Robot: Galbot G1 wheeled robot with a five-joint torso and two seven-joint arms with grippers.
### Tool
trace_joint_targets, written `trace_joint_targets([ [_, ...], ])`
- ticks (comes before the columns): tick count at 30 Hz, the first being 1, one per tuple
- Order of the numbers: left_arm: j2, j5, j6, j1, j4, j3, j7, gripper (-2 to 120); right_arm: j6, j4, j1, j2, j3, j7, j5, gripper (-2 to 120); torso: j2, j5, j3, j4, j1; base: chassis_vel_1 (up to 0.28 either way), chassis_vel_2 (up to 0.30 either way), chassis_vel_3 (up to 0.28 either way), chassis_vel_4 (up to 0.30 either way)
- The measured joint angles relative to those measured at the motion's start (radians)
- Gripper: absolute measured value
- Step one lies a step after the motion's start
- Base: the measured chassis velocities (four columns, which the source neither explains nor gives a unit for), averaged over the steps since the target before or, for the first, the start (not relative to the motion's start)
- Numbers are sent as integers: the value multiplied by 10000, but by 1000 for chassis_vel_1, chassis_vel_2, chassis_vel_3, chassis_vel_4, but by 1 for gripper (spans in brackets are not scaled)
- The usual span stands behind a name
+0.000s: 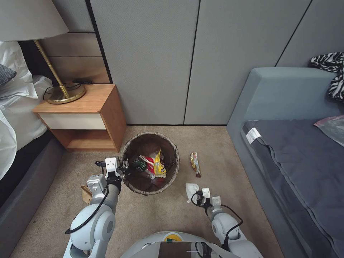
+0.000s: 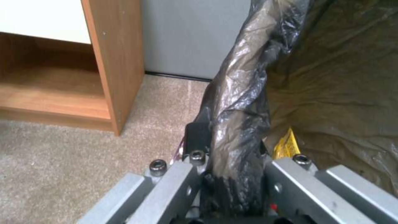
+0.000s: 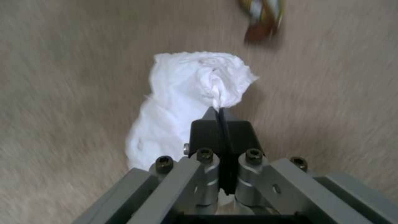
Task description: Pick up the trash bin, then pick up the garbage from the floor and place it into the trash bin.
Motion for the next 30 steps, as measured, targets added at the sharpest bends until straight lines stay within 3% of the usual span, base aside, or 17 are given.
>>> trace_joint_targets([
  [5,-6,1,0,-2,34,0,1,2,428,568,-245,-3,97,231,-37,0,0,1,0,0,0,0,0,0,0],
  [7,-17,25,-8,-17,116,18,0,2,905,1903,-784,-15,388,460,-98,0,0,1,0,0,0,0,0,0,0],
  [8,-17,25,-8,-17,116,18,0,2,905,1903,-784,-15,388,460,-98,0,0,1,0,0,0,0,0,0,0],
  [9,-20,32,-8,-34,123,28,0,2,1581,2621,-1059,-18,578,685,-536,0,0,0,0,0,0,0,0,0,0],
  [11,-21,33,-8,-34,124,29,1,2,2047,2773,-1081,12,646,798,-825,0,0,0,0,0,0,0,0,0,0],
  [12,-19,33,-8,-32,128,20,0,2,2863,2841,-1028,68,683,848,-951,0,0,0,0,0,0,0,0,0,0],
  [13,-19,33,-8,-32,128,20,0,2,2863,2841,-1028,68,683,848,-951,0,0,0,0,0,0,0,0,0,0],
  [16,-19,33,-8,-23,155,11,-9,2,4876,3145,-717,195,715,908,-1223,0,0,1,0,1,0,0,0,0,0],
  [17,-19,33,-8,-23,155,11,-9,2,4876,3145,-717,195,715,908,-1223,0,0,1,0,1,0,0,0,0,0],
  [19,-17,33,-8,-17,167,20,-18,2,5777,3672,-445,246,741,936,-1388,0,-1,1,0,1,0,0,0,0,0],
  [23,-7,36,-8,-9,186,34,-24,2,6083,4082,-309,241,763,866,-1377,0,-1,1,0,2,0,0,0,0,0],
  [30,1,78,-3,-17,283,184,-27,2,6533,5518,-271,133,535,-167,-1207,0,-1,0,0,2,0,0,0,0,0],
])
